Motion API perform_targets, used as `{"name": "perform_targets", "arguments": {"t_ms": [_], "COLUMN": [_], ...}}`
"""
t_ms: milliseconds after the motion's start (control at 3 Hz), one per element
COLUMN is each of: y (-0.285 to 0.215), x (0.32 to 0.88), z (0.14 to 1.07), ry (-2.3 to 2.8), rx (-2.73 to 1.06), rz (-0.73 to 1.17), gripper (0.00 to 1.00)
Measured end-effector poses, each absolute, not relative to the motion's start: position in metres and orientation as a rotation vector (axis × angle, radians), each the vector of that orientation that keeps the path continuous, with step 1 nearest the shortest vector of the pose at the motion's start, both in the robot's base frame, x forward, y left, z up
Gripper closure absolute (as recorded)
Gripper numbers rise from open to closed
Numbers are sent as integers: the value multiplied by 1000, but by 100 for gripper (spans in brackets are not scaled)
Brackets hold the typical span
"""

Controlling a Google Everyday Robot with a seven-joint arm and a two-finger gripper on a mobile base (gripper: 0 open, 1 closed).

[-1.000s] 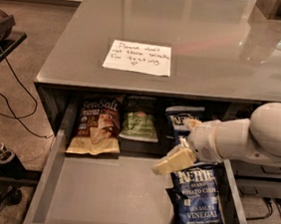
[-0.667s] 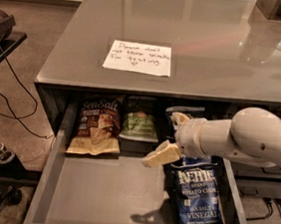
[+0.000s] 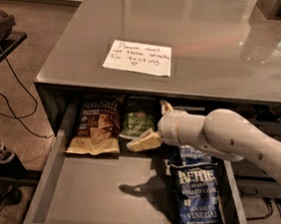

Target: Pick green jalapeno chip bag from top drawer and place on counter

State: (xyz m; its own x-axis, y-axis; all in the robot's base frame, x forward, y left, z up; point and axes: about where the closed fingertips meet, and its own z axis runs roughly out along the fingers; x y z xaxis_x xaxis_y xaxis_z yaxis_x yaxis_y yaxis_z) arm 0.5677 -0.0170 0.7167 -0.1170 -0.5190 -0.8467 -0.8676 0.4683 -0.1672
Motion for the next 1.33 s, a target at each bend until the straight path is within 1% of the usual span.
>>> {"name": "perform_targets", "arguments": {"t_ms": [667, 1333], "y": [-15, -22], "x": [620, 650], "z": [695, 665], "ry": [1778, 1879], "rx": [-1114, -1064], "rz": [394, 375], "gripper": [0, 0]}}
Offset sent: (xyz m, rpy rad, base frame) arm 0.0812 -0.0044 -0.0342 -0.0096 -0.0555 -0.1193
